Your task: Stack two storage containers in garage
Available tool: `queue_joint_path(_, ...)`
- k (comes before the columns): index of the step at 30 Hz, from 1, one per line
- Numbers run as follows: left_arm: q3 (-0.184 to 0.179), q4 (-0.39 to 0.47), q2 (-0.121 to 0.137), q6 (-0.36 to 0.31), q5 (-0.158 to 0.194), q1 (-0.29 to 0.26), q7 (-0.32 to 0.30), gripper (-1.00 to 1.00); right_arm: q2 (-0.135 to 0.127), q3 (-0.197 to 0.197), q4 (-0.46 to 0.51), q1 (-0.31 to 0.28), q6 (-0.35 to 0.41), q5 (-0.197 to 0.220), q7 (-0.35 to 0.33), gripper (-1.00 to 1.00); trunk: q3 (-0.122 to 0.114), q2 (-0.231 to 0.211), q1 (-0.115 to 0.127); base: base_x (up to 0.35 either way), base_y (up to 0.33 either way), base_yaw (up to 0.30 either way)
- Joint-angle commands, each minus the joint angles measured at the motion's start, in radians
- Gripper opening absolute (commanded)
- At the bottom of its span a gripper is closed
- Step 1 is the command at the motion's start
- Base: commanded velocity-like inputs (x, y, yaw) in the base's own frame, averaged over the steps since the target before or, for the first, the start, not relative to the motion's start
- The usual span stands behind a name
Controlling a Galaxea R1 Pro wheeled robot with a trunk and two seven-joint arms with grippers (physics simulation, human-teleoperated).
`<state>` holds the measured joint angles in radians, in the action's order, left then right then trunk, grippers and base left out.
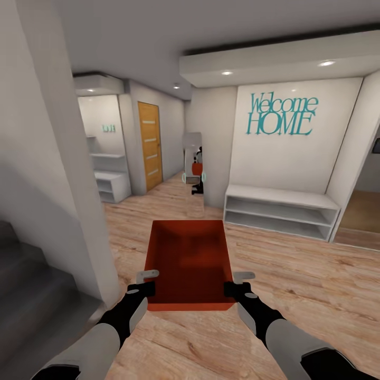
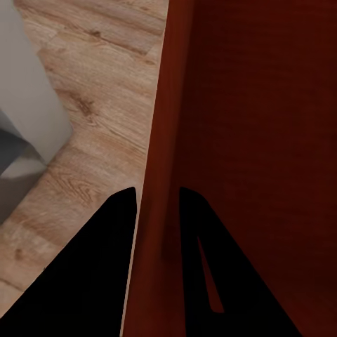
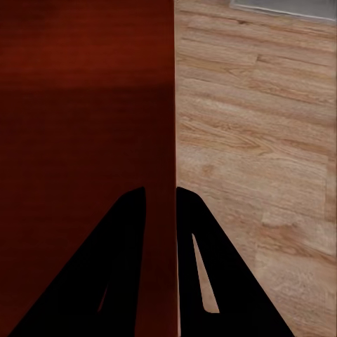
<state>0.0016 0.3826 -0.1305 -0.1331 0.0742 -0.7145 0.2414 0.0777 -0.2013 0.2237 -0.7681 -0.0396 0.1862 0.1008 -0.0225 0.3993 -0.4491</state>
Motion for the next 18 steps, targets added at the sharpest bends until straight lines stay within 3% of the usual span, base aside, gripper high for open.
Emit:
queue_joint_path(1,0.017,0.005,0.037,-0.007,-0.016,0.000,0.044,-1.00,-0.004,0.019,-0.003,0.000,-0.005,0.009,0.008,-1.00,0.000,0.001,-0.001,0.322,0.000,0.000)
queue_joint_path(18,0.017,0.005,0.037,-0.007,-0.015,0.000,0.045,-1.00,-0.003,0.018,-0.003,0.000,-0.005,0.009,0.008,-1.00,0.000,0.001,-0.001,0.322,0.000,0.000)
